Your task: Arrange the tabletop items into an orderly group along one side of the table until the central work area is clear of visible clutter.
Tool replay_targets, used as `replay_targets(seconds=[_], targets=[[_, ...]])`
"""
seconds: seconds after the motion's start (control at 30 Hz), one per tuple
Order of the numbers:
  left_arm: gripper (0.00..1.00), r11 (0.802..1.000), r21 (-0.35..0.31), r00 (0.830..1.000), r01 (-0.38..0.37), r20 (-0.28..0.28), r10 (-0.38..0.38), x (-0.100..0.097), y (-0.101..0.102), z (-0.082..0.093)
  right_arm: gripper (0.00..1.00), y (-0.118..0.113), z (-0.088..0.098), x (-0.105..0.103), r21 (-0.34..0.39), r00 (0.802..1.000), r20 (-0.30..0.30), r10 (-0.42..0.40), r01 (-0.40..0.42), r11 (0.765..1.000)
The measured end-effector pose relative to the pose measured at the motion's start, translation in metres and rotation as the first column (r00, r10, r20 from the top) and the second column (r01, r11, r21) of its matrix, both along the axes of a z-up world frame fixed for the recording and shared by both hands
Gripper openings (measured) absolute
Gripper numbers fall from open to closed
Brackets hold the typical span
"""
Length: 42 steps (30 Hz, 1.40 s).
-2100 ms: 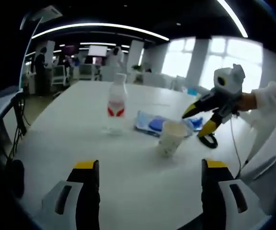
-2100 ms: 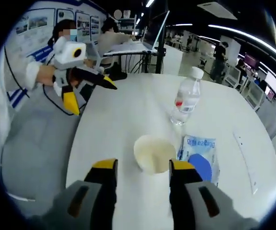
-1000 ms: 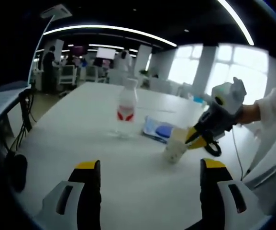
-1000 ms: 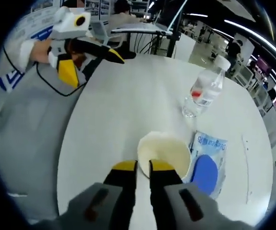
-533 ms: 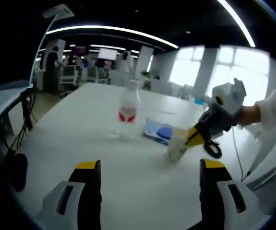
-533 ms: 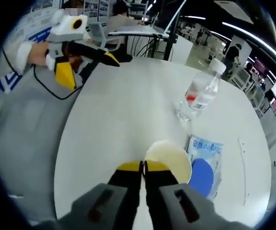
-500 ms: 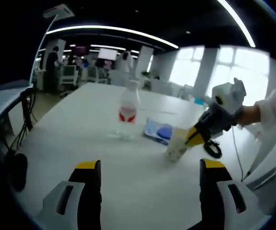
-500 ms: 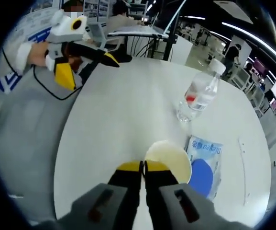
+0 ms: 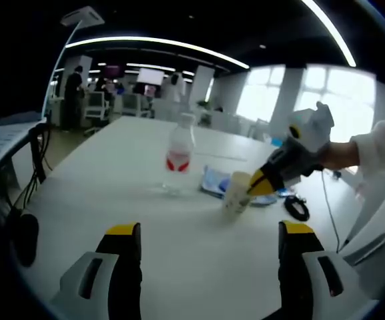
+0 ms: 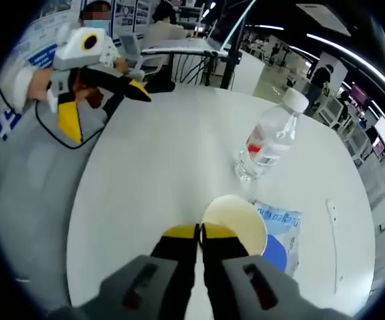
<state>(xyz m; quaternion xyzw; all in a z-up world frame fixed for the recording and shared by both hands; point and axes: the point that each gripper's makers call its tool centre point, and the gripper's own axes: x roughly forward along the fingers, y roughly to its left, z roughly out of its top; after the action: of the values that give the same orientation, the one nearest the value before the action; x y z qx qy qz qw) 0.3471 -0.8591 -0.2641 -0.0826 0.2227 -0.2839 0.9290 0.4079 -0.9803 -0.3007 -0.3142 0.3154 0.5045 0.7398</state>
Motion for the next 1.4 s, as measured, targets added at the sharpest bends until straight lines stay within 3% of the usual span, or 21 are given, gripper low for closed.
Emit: replay_targets(seconds=[0.7,1.4], targets=[[0.80,1.000,-0.018,1.000,-0.002,-0.005,0.002,0.001,0.002,0.001,0.00,0.049,0.001,0.018,0.027,0.999,-0.007,0.038,-0.038,0.999],[0.80,1.000,-0.020,1.000,-0.004,-0.012,0.003,0.000,0.002,0.001,0.00,0.064,-0.010,0.011,0.042,0.998,-0.038,0.045,-0.043,0.998]])
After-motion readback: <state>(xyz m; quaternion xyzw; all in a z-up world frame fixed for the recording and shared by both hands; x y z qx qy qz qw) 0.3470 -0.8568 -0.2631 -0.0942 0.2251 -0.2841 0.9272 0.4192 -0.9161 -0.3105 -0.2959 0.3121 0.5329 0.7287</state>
